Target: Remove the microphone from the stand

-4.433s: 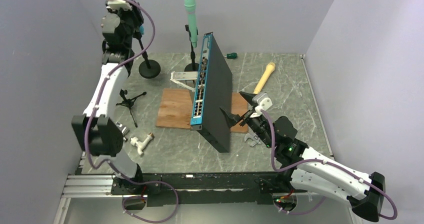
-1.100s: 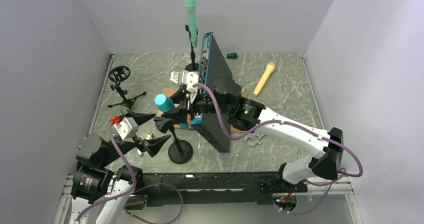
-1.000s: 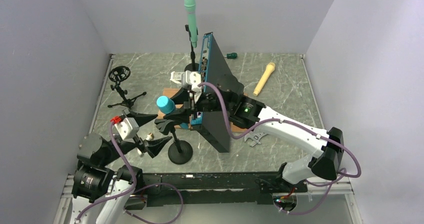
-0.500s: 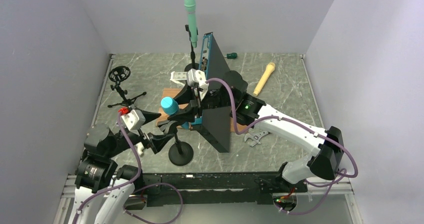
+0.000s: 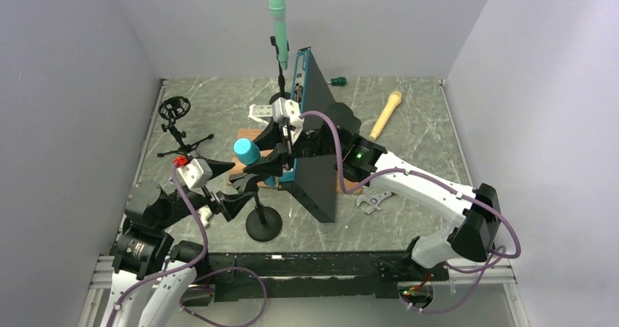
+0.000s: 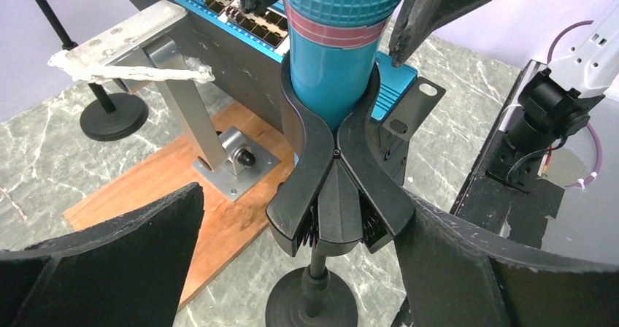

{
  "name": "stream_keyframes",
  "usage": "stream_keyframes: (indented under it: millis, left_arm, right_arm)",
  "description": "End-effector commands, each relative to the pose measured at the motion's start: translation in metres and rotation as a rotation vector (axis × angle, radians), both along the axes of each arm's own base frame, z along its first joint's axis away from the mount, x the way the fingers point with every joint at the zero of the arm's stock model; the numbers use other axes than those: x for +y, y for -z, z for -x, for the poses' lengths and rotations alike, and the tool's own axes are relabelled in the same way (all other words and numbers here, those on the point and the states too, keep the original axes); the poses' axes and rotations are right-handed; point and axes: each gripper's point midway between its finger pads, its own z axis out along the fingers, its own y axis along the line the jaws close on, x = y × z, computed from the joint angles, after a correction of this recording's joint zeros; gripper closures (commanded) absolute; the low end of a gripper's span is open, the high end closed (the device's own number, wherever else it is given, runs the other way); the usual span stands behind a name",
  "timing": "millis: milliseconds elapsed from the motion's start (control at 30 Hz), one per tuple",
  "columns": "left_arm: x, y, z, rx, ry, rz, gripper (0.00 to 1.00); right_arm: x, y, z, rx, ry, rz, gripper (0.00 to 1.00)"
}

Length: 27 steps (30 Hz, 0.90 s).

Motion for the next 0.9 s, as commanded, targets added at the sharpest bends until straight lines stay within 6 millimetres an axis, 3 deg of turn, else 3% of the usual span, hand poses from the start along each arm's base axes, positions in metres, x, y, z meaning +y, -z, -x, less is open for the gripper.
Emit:
stream_keyframes:
  millis: [0, 100, 167, 300, 333, 367, 400, 633, 867]
  left_arm:
    - [0.004, -0.014, -0.010, -0.078, -0.045, 0.024, 0.01]
    - [0.003, -0.010, -0.014, -0.061, -0.045, 0.015, 0.03]
    - [0.001, -0.007, -0.016, -0.045, -0.036, 0.012, 0.11]
    - [0.001, -0.008, -0.017, -0.038, -0.031, -0.006, 0.53]
    - [0.000, -0.007, -0.016, -0.027, -0.021, -0.015, 0.68]
    - [0.002, -0.005, -0.017, -0.004, -0.035, -0.023, 0.94]
    - [0.005, -0.003, -0.019, -0.011, -0.051, -0.045, 1.00]
    - [0.017, 0.008, -0.010, 0.011, -0.101, -0.097, 1.00]
    - [0.014, 0.012, -0.010, 0.027, -0.089, -0.080, 1.00]
  right_arm:
    - [0.000, -0.013, 0.011, 0.009, -0.047, -0.026, 1.00]
    - [0.000, -0.014, 0.012, 0.012, -0.052, -0.028, 1.00]
    - [0.000, -0.015, 0.012, 0.012, -0.055, -0.032, 1.00]
    - [0.000, -0.015, 0.013, 0.012, -0.055, -0.034, 1.00]
    - [0.000, -0.016, 0.012, 0.011, -0.054, -0.036, 1.00]
    - [0.000, -0.017, 0.013, 0.012, -0.056, -0.037, 1.00]
    - [0.000, -0.018, 0.014, 0.012, -0.059, -0.038, 1.00]
    - [0.000, -0.040, 0.007, -0.012, -0.022, -0.076, 1.00]
    - [-0.004, -0.113, -0.023, -0.048, 0.173, -0.232, 1.00]
